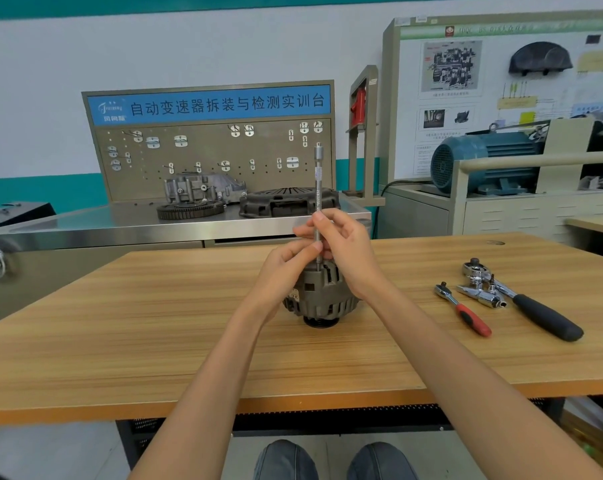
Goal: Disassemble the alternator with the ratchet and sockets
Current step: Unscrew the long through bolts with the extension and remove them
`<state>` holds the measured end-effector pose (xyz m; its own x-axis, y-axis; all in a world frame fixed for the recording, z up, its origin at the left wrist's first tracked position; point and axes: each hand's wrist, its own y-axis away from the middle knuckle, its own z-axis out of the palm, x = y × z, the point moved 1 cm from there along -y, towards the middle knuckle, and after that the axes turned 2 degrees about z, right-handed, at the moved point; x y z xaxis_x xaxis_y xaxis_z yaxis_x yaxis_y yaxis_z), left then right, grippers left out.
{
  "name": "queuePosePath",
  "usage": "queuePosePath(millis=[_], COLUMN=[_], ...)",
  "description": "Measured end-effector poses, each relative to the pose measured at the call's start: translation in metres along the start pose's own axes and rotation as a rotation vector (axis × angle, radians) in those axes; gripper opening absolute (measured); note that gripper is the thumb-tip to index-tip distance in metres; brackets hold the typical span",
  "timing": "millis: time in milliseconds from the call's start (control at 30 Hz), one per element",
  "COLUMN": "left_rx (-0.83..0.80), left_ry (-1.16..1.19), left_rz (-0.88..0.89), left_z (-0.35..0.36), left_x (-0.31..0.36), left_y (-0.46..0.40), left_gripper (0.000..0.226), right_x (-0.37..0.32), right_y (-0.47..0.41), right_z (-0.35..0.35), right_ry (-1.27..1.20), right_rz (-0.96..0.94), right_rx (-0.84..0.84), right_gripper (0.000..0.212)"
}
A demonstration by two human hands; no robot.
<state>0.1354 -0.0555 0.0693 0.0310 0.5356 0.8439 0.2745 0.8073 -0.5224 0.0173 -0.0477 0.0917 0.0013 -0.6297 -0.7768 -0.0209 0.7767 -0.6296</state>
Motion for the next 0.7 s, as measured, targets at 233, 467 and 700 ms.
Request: queuePosePath(millis=[233,467,700], left_rx=[-0.04,0.077,0.019], left_ry=[-0.117,-0.069,-0.034], left_rz=[0.112,0.112,0.079], left_z=[-0.006,0.0,-0.001], left_x=[0.008,-0.006,-0.004], left_y=[-0.004,-0.008,-0.007], left_gripper=[0.021,0.014,0.014], right_x=[0.002,0.008,0.011], right_y=[-0.001,-0.003,-0.001], right_z=[0.001,0.007,0.007], right_ry=[0.081,0.205,0.211], right_rz=[-0.074,-0.15,-0.146], right_rx=[0.018,0.044,0.076], right_gripper=[0.022,0.029,0.028])
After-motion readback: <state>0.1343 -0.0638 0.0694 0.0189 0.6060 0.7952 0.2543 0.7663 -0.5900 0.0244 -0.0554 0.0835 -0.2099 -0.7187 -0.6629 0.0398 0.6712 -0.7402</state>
